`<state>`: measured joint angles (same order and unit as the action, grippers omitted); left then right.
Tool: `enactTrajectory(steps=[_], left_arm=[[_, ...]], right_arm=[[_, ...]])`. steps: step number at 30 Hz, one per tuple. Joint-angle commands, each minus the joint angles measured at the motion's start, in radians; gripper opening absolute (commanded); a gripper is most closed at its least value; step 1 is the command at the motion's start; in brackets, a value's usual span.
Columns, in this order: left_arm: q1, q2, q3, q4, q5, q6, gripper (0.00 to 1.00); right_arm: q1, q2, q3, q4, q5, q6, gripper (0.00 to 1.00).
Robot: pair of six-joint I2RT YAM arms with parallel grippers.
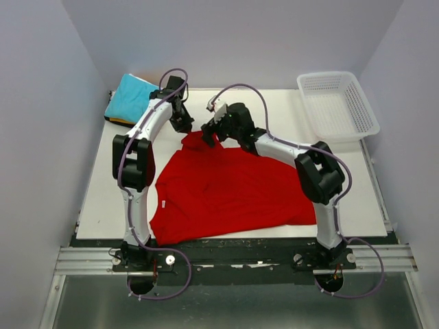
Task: Fold and stack the t-shirts
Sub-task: Grab the side of the flattened tshirt furthest away from the robot with both arms
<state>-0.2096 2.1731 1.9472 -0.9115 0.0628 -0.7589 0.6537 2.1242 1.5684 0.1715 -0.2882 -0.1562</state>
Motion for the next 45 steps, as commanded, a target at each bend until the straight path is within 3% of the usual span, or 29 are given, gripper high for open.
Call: enactTrajectory(steps=[1,5,9,12,15,25,30,40,45], left_arm=[[-0.032,-0.103,-0.024,0.004,-0.126,0.018,0.0],[-0.042,-0.107,-0.019,-0.012,-0.14,0.023,0.0],[-0.046,-0.105,-0.017,-0.018,-0.147,0.031,0.0],[-0.056,-0.104,-0.01,-0.011,-0.14,0.04,0.0],[-0.07,-0.095,0.02,-0.021,-0.151,0.054,0.0],[-0.091,-0.105,0.012,-0.028,-0.18,0.088,0.0],[-0.094,-0.119,-0.008,-0.018,-0.178,0.105,0.0],[-0.099,-0.135,-0.021,-0.015,-0.189,0.116,0.0],[-0.108,-0.143,-0.022,-0.018,-0.191,0.128,0.0]], right_arm=[[0.006,-0.145,-0.165,0.156,0.354,0.123,1.0],[-0.008,-0.234,-0.242,0.066,0.658,0.261,1.0],[-0.085,-0.246,-0.164,-0.343,0.9,0.496,1.0],[-0.196,-0.21,-0.1,-0.597,0.899,0.642,1.0],[-0.297,-0.13,-0.028,-0.745,0.885,0.706,0.96],[-0.358,0.182,0.267,-1.033,1.147,0.816,0.96],[-0.358,0.224,0.269,-1.096,1.202,0.892,0.93],[-0.358,0.062,0.013,-1.031,1.108,0.921,0.7],[-0.358,0.027,-0.04,-0.99,1.089,0.93,0.55]])
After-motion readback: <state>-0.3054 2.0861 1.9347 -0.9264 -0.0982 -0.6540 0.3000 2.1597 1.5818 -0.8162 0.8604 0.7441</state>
